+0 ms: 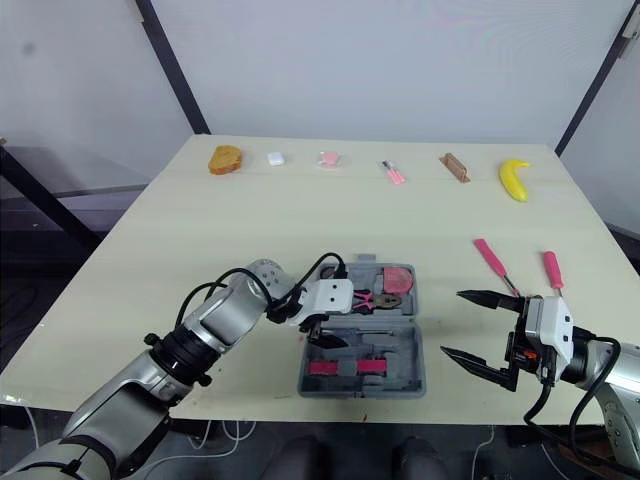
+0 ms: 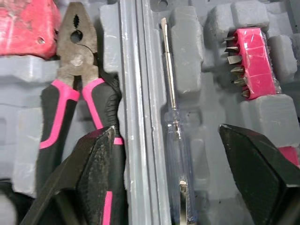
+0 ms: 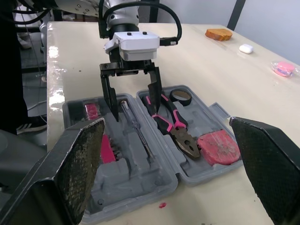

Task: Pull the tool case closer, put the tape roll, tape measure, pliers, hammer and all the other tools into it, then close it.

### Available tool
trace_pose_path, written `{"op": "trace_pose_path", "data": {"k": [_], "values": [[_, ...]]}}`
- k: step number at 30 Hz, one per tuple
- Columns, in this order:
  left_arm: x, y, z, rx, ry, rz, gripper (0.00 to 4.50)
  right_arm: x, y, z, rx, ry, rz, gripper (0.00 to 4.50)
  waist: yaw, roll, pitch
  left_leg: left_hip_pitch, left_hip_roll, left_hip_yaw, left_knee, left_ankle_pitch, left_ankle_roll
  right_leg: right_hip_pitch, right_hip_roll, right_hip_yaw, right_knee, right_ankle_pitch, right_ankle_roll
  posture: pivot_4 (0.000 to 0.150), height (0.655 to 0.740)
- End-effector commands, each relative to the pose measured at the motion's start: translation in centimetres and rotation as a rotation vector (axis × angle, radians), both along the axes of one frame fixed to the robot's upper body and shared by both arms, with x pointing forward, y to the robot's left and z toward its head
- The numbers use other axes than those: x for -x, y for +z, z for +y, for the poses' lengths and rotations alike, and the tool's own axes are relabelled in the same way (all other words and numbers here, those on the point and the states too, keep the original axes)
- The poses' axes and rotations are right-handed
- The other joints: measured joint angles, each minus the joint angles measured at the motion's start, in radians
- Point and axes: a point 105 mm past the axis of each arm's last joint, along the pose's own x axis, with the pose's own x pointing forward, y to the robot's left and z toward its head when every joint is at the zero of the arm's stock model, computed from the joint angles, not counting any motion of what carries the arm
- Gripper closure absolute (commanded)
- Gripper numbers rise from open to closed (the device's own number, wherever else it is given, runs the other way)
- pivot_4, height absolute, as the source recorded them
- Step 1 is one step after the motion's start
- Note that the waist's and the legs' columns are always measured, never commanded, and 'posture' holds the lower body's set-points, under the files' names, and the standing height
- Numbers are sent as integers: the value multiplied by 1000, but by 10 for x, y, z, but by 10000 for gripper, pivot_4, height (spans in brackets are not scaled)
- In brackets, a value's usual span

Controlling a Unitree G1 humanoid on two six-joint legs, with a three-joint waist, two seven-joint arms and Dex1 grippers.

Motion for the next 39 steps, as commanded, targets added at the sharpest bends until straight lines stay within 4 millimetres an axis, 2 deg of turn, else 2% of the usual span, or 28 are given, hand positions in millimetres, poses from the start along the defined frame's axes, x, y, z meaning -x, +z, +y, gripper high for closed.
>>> {"op": "trace_pose_path", "data": {"k": [1,6,8,9,10,12,14,15,16,17,18,19,20,29,39], "values": [[-8,27,-5,114,2,-80,7540,2,8,3,-11,14,-40,0,0,0,0,0,0,0,0,0,0,0,0,0,0,0,0,1500,7400],[-20,41,-1,281,37,-149,7540,1,9,4,-33,6,-40,0,0,0,0,0,0,0,1,0,0,0,0,0,0,0,0,1500,7400],[-18,41,0,316,23,-124,7540,0,9,4,-35,7,-40,0,0,0,0,0,0,0,1,0,0,0,0,0,1,0,0,1500,7400],[-14,41,-1,340,5,-101,9876,0,9,4,-36,7,-39,0,-1,0,0,0,0,0,1,0,0,0,0,0,1,0,0,1500,7400],[-9,40,-2,390,1,-60,9876,0,9,4,-37,8,-39,0,-1,0,0,0,0,0,1,0,0,0,0,0,1,0,0,1500,7400],[-4,35,-2,437,-6,-33,17755,-1,9,5,-37,9,-40,0,-1,0,0,0,0,0,1,0,0,0,0,0,1,0,0,1500,7400],[4,25,-2,438,-70,-50,22604,-1,9,4,-35,8,-42,0,-1,0,0,0,0,0,1,0,0,0,0,0,1,0,0,1500,7400],[6,21,-1,440,-74,-45,27483,-2,9,4,-35,8,-43,0,-1,0,0,0,0,0,1,0,0,0,0,0,1,0,0,1500,7400],[5,17,0,449,-61,-31,29238,-2,9,4,-34,8,-43,0,-1,0,0,0,0,0,1,0,0,0,0,0,1,0,0,1500,7400],[4,12,1,453,-42,-20,35545,-2,9,5,-34,9,-43,0,0,0,0,0,0,0,1,0,0,0,0,0,1,0,0,1500,7400],[2,6,4,446,-31,-12,35545,-1,9,5,-33,10,-44,0,1,0,0,0,0,0,1,0,0,0,0,0,1,0,0,1500,7400],[-1,-1,7,424,-24,-29,41660,-1,9,5,-33,10,-45,0,1,0,0,0,0,0,2,0,0,0,0,0,1,0,0,1500,7400],[-4,-6,10,405,-20,-45,44675,-1,9,5,-33,9,-45,0,1,0,0,0,0,0,2,0,0,0,0,0,1,0,0,1500,7400],[-4,-29,5,450,37,41,44675,-1,9,4,-31,0,-44,0,0,0,0,0,0,0,2,0,0,0,0,0,1,0,0,1500,7400],[11,-69,22,284,7,75,44675,-3,7,2,-21,-9,-44,0,0,1,-1,1,0,0,2,0,0,1,0,0,2,0,0,1500,7400]]}}
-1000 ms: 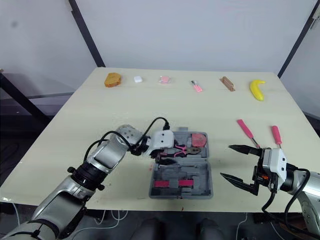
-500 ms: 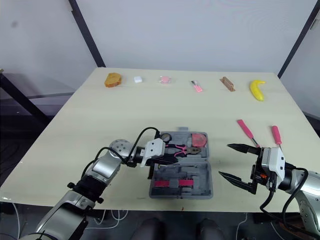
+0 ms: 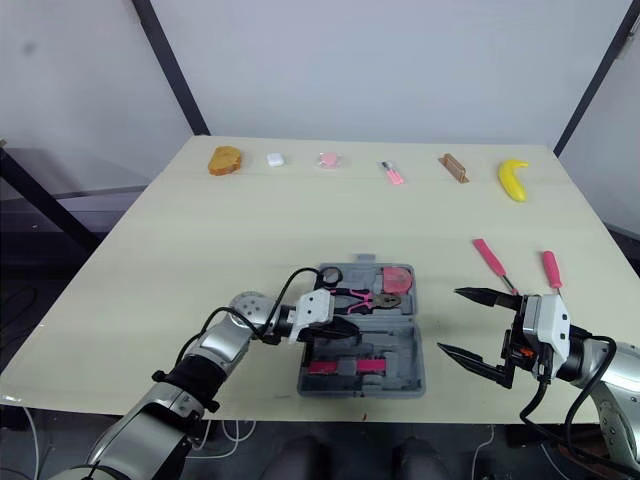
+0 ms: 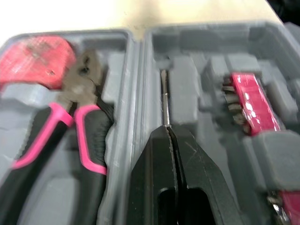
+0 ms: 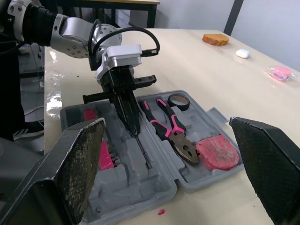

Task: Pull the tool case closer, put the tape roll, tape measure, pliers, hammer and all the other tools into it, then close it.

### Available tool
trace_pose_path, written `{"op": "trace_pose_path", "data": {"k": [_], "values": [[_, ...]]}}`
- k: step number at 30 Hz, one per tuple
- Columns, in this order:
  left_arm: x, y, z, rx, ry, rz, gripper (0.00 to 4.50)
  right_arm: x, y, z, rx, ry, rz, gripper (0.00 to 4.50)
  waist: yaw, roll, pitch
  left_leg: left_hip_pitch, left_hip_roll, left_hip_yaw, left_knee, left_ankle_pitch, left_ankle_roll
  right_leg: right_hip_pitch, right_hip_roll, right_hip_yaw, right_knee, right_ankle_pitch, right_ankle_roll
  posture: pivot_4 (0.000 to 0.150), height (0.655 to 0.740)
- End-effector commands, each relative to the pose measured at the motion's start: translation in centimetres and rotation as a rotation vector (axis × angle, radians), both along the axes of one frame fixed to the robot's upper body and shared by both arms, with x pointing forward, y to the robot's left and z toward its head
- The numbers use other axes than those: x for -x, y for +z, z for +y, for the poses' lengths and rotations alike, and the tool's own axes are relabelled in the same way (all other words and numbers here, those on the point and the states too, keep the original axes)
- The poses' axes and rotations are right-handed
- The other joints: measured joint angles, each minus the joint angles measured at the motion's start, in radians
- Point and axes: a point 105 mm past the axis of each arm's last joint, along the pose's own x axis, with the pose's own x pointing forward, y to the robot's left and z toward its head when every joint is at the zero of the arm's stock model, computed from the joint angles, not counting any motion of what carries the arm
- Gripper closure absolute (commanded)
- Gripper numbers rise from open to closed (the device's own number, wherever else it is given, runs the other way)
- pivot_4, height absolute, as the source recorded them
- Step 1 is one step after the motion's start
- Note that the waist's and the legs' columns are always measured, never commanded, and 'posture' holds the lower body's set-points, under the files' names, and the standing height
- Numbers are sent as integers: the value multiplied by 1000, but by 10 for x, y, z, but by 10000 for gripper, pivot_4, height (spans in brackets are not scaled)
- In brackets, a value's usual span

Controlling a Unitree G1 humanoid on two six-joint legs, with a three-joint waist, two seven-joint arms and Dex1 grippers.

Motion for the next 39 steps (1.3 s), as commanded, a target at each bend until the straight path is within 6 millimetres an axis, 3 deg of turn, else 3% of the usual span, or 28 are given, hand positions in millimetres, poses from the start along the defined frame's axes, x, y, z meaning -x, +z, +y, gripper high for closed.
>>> {"op": "trace_pose_path", "data": {"k": [1,5,9,14,18,21,24,32,35,38,39], "values": [[10,-32,17,-137,6,65,44675,0,6,-1,-2,-6,-36,0,-1,0,0,0,0,0,0,0,0,0,0,0,0,0,0,1500,7400],[13,-36,19,-145,15,77,44675,0,5,-1,-2,-5,-35,0,-1,1,-1,2,0,0,0,0,0,1,0,0,0,0,0,1500,7400],[2,-21,13,-42,86,78,44675,-1,6,-2,-15,-16,-32,0,-1,1,-1,4,0,0,0,0,0,3,0,0,0,0,0,1500,7400],[-6,17,7,142,124,62,44675,-4,6,-9,-60,-68,-18,0,-3,1,-1,3,0,-1,0,0,0,3,0,-1,0,0,0,1500,7400],[-10,54,16,283,168,27,44675,-11,5,-18,-73,-147,-21,0,-2,1,0,1,1,-1,0,0,0,2,0,-1,0,0,0,1500,7400],[-16,73,47,297,310,-106,44675,-16,-3,-39,-107,-267,4,0,-2,1,0,1,1,-1,0,0,0,2,0,-1,0,0,0,1500,7400],[-14,81,68,353,429,-86,44675,-14,-11,-52,-116,-340,24,0,-2,2,0,1,1,0,-1,0,0,2,0,0,-1,0,0,1500,7400],[20,84,131,494,683,-4,44675,0,-39,-98,-120,-609,92,0,-2,2,0,1,2,0,-1,0,0,1,-1,-1,-1,0,0,1500,7400],[29,81,147,499,760,-6,36802,8,-47,-110,-103,-670,111,0,-1,2,0,1,2,1,-1,0,0,1,-2,-1,-1,0,0,1500,7400],[44,69,173,478,884,-6,20627,17,-53,-128,-118,-793,111,0,-2,2,0,2,2,2,-1,0,0,1,-2,-1,-1,0,0,1500,7400],[50,66,180,473,913,-2,17152,20,-54,-133,-131,-828,112,0,-4,2,0,2,2,2,-1,0,0,1,-2,-1,-1,0,0,1500,7400]]}}
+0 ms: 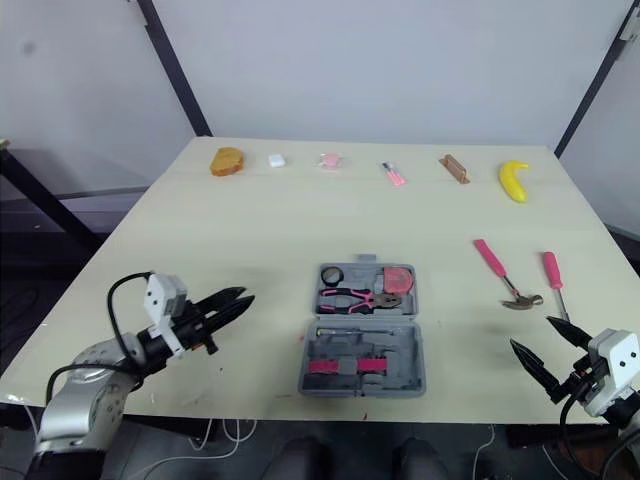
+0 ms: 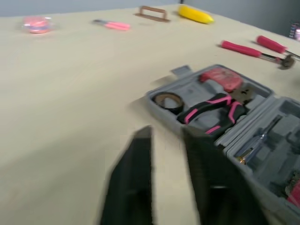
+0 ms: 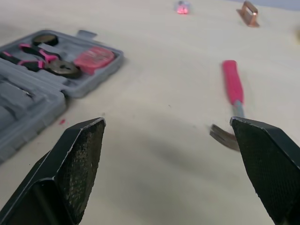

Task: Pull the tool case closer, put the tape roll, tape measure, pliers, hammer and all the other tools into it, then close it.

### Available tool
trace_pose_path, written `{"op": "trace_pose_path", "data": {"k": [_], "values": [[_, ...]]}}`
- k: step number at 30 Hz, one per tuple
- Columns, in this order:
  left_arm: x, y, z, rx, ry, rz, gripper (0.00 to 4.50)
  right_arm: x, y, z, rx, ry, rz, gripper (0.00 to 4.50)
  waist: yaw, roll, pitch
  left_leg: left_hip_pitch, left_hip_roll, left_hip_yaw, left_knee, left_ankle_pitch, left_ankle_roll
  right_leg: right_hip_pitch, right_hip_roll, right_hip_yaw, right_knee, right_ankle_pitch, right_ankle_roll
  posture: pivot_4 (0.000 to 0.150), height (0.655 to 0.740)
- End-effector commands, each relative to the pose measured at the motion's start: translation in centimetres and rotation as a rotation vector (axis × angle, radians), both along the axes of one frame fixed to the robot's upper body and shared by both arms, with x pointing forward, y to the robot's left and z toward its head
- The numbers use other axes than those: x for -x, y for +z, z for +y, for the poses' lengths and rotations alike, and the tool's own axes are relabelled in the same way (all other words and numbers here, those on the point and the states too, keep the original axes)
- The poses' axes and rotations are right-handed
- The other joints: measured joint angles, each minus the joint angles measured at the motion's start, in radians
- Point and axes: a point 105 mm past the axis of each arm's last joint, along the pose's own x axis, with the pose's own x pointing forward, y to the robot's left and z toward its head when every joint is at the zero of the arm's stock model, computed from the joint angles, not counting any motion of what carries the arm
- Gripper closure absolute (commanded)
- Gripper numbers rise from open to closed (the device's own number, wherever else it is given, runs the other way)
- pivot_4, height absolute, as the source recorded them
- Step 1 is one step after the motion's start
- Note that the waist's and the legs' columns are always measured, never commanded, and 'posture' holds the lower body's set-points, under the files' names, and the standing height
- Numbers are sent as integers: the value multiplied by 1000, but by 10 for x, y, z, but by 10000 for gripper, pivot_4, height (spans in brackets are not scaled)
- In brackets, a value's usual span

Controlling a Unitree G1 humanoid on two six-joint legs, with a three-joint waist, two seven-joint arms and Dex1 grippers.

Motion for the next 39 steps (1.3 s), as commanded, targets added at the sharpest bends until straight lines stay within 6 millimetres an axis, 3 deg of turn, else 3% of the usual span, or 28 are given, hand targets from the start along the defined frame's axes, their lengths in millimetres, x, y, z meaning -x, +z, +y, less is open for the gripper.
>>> {"op": "trace_pose_path", "data": {"k": [1,3,4,9,13,20,26,33,39], "values": [[18,3,27,-20,113,-14,12141,11,8,-25,3,-157,-50,0,-2,0,0,0,0,0,-1,0,0,-1,0,0,0,0,0,1500,7400],[33,-6,43,-31,179,22,2101,22,2,-34,-22,-237,-40,0,-3,0,0,0,0,0,-2,0,0,-1,0,1,0,0,0,1500,7400],[38,-8,50,-34,213,31,977,27,-1,-38,-29,-264,-31,0,-3,0,0,0,0,0,-2,0,0,-2,0,1,0,0,0,1500,7400],[58,-17,70,-22,334,62,977,51,-14,-51,-47,-344,16,0,1,0,0,0,0,0,-3,0,0,-2,-2,2,0,-3,-4,1500,7400],[67,-26,71,-16,359,87,977,60,-17,-59,-52,-383,26,0,0,0,0,0,0,0,-3,0,0,-3,-3,3,-1,-3,-4,1500,7400],[56,-24,62,0,327,61,977,58,-20,-59,-65,-387,34,0,-1,0,0,0,0,1,-3,0,0,-3,-3,3,-1,-3,-4,1500,7400],[36,-6,42,-13,231,-14,977,37,1,-58,-24,-359,-23,0,-1,0,0,0,-1,1,-3,0,0,-3,-2,4,0,-2,-4,1500,7400],[18,22,-1,-26,5,-100,977,2,26,-41,-14,-249,-35,0,-2,0,0,0,-1,1,-3,0,0,-3,-2,4,0,-2,-4,1500,7400],[11,32,-25,-28,-159,-124,977,-26,33,-26,62,-169,26,0,-6,0,0,0,-1,2,-4,0,0,-3,-1,4,-1,-2,-3,1500,7400]]}}
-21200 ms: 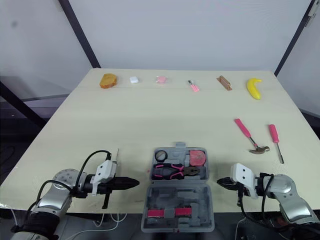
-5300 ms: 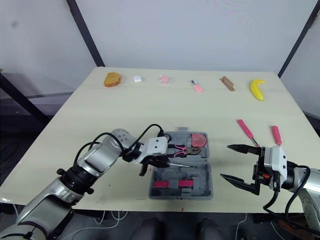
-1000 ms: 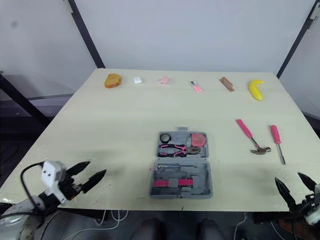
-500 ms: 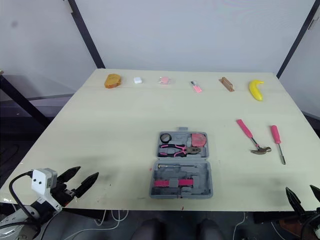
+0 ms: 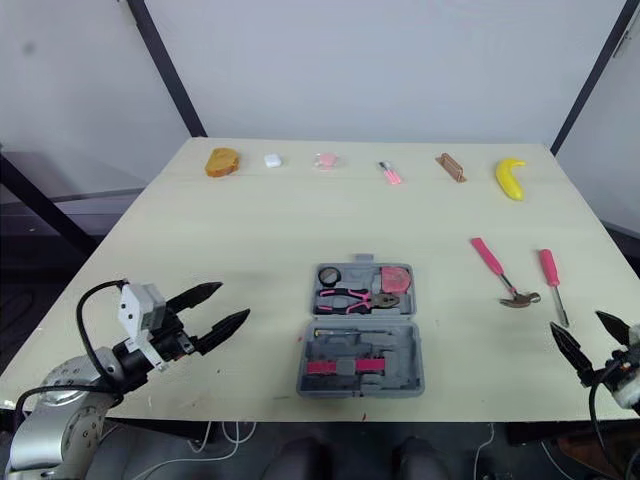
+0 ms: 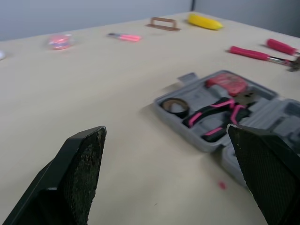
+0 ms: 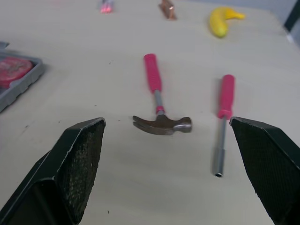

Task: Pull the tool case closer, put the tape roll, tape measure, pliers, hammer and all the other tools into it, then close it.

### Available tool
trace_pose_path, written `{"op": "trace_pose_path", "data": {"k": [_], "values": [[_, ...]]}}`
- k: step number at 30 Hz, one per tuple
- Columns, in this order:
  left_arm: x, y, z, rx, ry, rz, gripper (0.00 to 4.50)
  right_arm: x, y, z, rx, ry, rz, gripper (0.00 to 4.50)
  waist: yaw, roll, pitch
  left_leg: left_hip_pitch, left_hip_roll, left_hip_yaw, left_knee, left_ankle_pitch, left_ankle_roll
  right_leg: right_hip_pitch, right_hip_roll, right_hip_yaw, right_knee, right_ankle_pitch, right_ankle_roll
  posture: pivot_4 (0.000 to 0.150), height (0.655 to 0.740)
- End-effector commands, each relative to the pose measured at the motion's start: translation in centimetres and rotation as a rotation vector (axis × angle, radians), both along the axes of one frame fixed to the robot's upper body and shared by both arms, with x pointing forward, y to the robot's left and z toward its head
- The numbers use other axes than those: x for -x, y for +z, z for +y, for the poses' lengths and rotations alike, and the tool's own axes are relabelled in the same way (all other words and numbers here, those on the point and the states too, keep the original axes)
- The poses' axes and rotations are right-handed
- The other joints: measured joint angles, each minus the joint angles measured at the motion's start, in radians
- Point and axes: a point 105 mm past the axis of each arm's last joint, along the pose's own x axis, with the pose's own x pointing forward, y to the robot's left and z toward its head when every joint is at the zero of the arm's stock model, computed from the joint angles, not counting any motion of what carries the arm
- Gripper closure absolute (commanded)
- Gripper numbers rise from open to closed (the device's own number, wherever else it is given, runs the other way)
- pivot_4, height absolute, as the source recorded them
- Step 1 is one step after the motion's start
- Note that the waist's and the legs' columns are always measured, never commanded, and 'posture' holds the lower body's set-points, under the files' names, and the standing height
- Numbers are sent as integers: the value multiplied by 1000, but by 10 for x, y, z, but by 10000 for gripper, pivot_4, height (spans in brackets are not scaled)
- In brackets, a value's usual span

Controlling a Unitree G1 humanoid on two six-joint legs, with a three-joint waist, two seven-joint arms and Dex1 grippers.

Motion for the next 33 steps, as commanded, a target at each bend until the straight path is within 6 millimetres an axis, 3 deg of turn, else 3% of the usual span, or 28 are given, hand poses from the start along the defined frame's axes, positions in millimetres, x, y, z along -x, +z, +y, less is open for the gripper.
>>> {"op": "trace_pose_path", "data": {"k": [1,6,17,33], "values": [[-3,12,-15,4,-97,-38,977,-16,11,11,41,43,14,0,0,0,0,0,0,0,0,0,0,0,0,0,0,0,1,1500,7400],[-5,24,-41,0,-248,-51,977,-47,17,29,47,87,56,0,-6,0,0,0,0,0,0,0,0,0,1,-1,0,2,3,1500,7400],[14,59,-80,-49,-598,-89,977,-102,-9,19,-15,60,212,0,-18,0,3,-2,0,0,0,0,0,0,1,-2,-1,2,3,1500,7400],[18,82,-96,-52,-650,-137,977,-145,-37,19,-43,19,316,0,-26,2,5,-2,0,0,0,0,0,-1,2,0,-1,2,3,1500,7400]]}}
